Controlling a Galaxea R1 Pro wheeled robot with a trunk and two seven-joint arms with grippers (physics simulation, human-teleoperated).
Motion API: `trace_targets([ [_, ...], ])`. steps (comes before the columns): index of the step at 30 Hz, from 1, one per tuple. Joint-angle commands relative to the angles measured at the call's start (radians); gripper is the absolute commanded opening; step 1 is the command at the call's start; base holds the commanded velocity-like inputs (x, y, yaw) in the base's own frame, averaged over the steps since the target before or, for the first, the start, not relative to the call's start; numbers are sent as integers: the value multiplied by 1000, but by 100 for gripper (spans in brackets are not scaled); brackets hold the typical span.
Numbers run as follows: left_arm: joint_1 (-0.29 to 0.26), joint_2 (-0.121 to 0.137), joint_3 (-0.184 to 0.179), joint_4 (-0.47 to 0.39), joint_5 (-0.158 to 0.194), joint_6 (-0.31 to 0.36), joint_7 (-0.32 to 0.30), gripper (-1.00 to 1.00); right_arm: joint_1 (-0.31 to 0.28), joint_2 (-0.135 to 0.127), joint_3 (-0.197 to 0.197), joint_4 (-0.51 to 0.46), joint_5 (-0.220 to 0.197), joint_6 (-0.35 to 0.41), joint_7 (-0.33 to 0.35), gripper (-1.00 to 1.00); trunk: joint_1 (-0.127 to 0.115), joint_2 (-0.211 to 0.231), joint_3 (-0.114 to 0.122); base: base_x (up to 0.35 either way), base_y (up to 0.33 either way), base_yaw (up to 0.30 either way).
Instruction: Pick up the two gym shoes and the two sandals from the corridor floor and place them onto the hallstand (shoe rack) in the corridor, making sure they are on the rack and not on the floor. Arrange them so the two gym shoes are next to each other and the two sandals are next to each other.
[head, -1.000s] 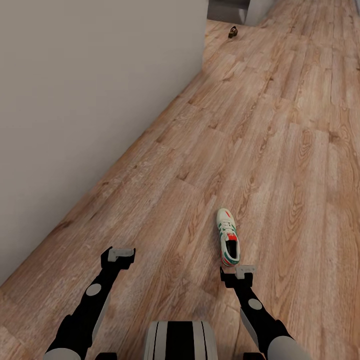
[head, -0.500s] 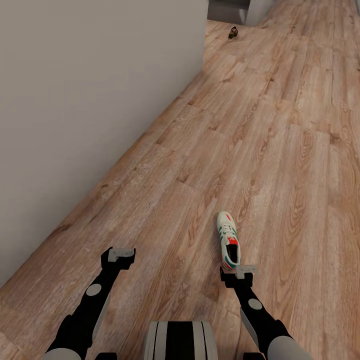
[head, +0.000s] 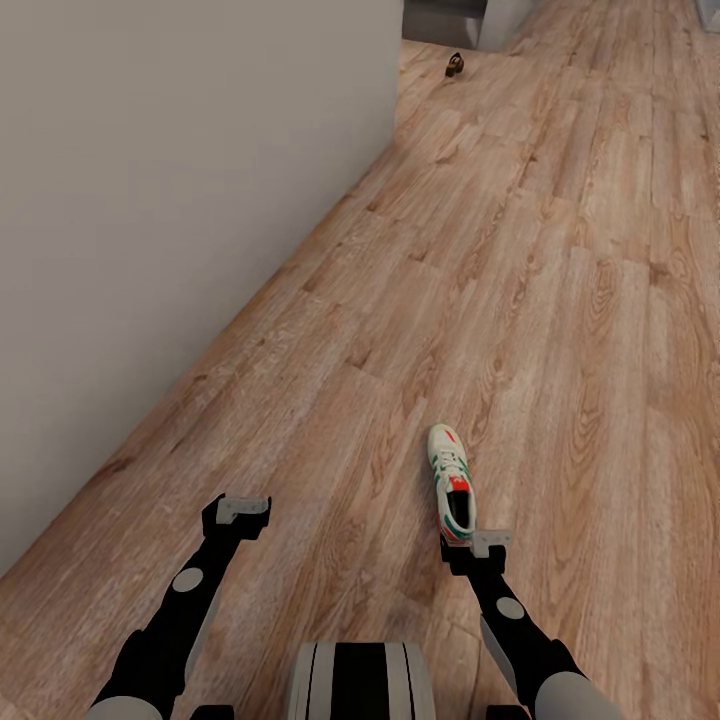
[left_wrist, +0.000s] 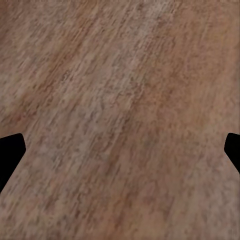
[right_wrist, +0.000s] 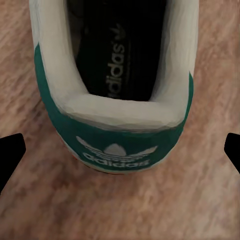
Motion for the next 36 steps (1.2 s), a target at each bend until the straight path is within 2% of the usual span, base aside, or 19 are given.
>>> trace_targets([
  [1, 0, -2, 6, 0, -11, -4, -8, 100, -1, 1, -6, 1, 11, -3, -2, 100, 0, 0, 0, 105, 0, -6],
  [36, 0, -2, 6, -1, -12, -5, -8, 100, -1, 1, -6, 1, 11, -3, -2, 100, 0, 0, 0, 33, 0, 0],
])
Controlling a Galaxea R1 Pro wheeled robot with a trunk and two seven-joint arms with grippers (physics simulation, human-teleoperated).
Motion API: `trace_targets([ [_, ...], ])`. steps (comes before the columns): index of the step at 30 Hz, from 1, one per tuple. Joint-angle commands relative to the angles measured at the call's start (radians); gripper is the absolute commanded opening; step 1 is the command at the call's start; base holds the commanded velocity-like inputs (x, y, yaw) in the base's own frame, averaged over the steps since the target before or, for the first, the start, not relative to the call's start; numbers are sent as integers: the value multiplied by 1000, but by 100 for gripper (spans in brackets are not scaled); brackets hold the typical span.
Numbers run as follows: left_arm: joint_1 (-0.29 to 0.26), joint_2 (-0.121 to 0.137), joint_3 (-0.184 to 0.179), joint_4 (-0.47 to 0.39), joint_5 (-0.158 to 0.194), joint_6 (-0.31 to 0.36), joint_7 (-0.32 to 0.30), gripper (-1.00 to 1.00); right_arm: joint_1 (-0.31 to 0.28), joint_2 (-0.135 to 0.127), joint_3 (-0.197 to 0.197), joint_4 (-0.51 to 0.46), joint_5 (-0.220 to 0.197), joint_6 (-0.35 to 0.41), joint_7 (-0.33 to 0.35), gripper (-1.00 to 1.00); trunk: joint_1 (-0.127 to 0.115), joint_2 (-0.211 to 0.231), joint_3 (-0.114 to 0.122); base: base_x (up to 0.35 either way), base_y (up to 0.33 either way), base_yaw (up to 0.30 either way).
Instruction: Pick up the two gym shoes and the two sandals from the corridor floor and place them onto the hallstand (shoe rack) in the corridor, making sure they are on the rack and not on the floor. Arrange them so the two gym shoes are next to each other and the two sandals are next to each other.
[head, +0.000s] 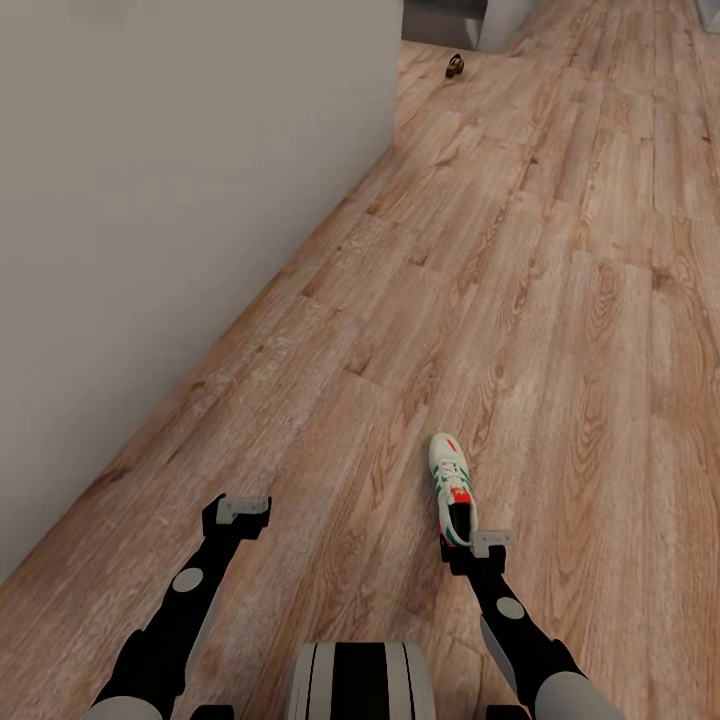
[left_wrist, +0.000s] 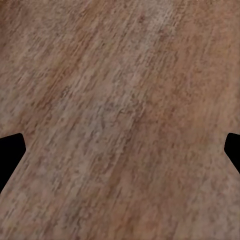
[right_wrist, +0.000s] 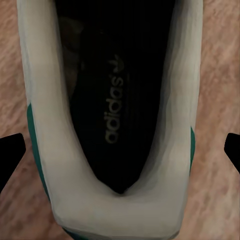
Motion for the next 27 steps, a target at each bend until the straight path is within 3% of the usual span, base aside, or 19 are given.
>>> trace_targets([
  [1, 0, -2, 6, 0, -10, -4, -8, 100, -1, 1, -6, 1, 11, -3, -2, 100, 0, 0, 0, 10, 0, 0],
  [2, -1, -2, 6, 0, -10, -4, -8, 100, -1, 1, -6, 1, 11, -3, -2, 100, 0, 0, 0, 6, 0, 0],
  [3, -1, -2, 6, 0, -10, -4, -8, 100, -1, 1, -6, 1, 11, -3, -2, -100, 0, 0, 0, 4, 0, 0],
  [27, -1, -1, 5, 0, -12, -4, -8, 100, -1, 1, -6, 1, 11, -3, -2, -100, 0, 0, 0, 0, 0, 0],
])
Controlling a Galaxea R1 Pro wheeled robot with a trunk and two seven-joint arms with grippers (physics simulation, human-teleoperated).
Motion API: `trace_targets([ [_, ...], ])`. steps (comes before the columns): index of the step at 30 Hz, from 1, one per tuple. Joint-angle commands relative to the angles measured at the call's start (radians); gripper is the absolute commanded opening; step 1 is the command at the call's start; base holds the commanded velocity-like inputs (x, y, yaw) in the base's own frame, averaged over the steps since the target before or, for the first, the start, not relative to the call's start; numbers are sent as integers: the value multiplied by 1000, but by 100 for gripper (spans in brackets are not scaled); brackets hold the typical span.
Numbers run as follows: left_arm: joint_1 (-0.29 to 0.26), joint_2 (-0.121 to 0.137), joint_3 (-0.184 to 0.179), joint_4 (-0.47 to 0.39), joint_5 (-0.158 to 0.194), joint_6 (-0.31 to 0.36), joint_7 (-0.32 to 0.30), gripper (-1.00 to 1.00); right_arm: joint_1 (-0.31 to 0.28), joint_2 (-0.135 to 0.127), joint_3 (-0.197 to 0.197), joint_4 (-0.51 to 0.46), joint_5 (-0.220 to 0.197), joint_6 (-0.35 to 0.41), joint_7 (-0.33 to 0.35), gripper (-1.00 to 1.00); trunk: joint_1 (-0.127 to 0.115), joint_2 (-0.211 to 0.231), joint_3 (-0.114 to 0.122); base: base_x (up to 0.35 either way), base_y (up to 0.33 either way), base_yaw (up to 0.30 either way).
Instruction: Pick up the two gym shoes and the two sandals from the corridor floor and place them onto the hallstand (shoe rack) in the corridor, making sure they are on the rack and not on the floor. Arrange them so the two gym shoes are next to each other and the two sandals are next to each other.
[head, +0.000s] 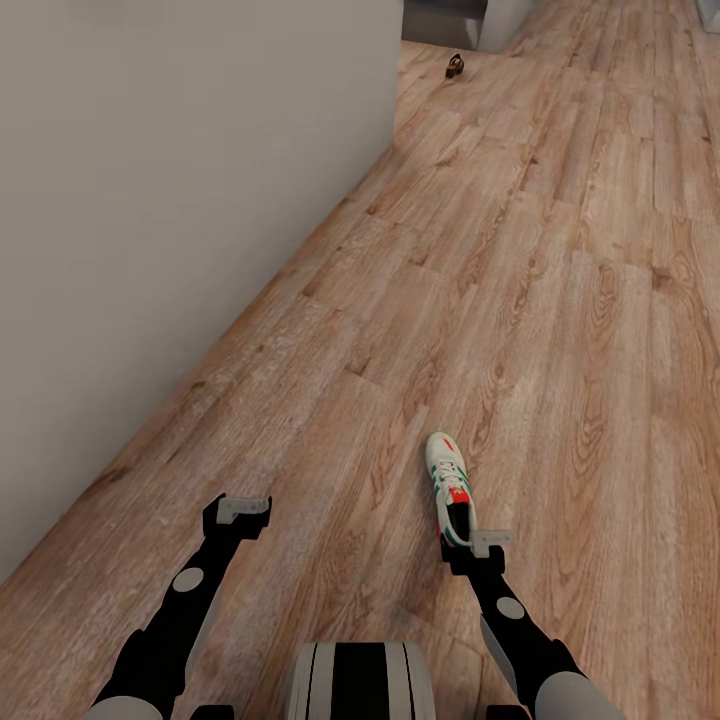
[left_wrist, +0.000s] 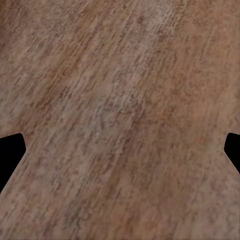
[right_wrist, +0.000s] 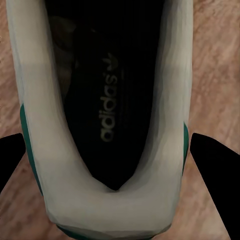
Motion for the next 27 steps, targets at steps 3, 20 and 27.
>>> trace_targets([
  [3, -1, -1, 6, 0, -10, -4, -7, 100, 0, 1, -5, 1, 11, -3, -2, -100, 0, 0, 0, 0, 0, 0],
  [20, -1, -1, 6, 0, -10, -3, -7, 100, 0, 1, -5, 1, 11, -3, -2, -100, -7, 4, 61, 0, 0, 0],
  [27, -1, -1, 6, 0, -10, -3, -7, 100, -1, 1, -5, 1, 11, -4, -2, -100, -10, 5, 88, 0, 0, 0],
])
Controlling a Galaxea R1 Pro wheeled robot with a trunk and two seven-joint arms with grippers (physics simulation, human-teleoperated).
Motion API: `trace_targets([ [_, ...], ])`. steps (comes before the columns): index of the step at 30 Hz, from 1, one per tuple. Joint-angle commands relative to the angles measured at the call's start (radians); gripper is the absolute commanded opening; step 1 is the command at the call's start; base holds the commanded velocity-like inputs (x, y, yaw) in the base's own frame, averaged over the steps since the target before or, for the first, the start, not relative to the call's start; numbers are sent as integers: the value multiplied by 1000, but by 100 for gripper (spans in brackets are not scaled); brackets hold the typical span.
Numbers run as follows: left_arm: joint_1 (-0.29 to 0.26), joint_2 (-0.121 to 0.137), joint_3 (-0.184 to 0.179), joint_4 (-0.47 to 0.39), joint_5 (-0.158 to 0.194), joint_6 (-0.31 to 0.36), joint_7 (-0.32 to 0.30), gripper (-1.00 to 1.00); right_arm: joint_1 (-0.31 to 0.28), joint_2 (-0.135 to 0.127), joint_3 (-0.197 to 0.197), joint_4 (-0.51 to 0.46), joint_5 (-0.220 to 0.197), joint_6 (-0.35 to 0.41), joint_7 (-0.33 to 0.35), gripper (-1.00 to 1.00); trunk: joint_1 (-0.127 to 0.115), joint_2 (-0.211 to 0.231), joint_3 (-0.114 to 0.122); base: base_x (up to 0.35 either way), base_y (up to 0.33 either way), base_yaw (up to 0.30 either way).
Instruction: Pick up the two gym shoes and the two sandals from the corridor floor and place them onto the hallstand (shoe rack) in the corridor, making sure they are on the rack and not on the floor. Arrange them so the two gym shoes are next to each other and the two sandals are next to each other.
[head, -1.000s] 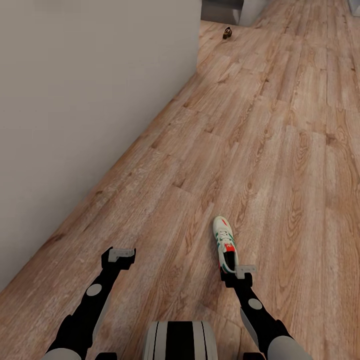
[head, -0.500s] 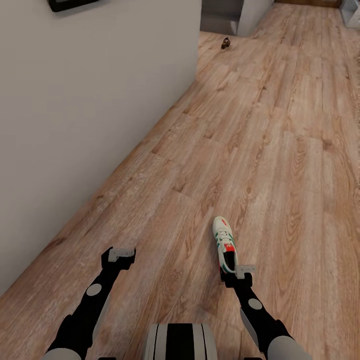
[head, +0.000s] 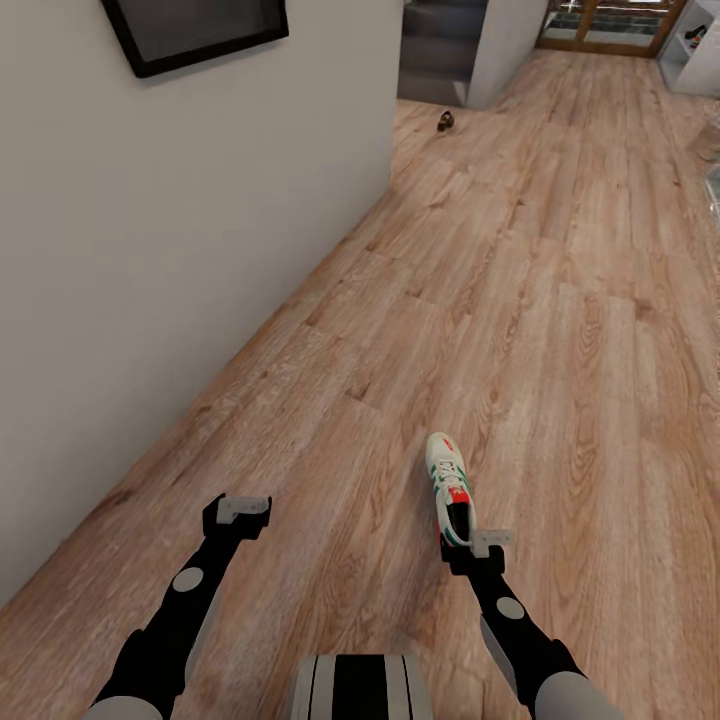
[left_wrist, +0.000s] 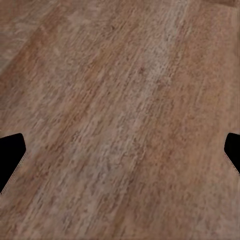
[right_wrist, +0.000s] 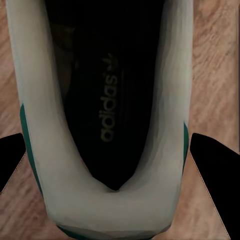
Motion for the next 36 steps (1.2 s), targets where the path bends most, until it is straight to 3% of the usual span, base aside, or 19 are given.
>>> trace_targets([
  [1, 0, -2, 6, 0, -10, -4, -8, 100, 0, 1, -6, 1, 10, -3, -2, -100, -1, 0, 3, 0, 0, 0],
  [12, 0, 1, 7, 0, -7, -3, -7, 100, 0, 1, -6, 0, 10, -11, -2, -100, -5, 3, 46, 0, 0, 0],
  [15, 1, 7, 18, 7, -5, 2, -3, 100, 0, -55, -12, -18, 11, -37, -1, -100, -7, 3, 59, 0, 0, -60],
  [18, 1, 12, 21, 14, -4, 5, -1, 100, 1, -69, -13, -19, 11, -43, -1, -100, -8, 4, 74, 0, 0, -133],
  [30, 6, 15, 27, 72, -3, 0, 12, 100, 45, -74, -14, -21, 10, -72, -2, -100, -14, 7, 138, 0, 0, -124],
  [36, 6, 15, 25, 80, -3, -1, 13, 100, 60, -75, -14, -21, 10, -81, -3, -100, -14, 7, 147, 0, 0, -88],
])
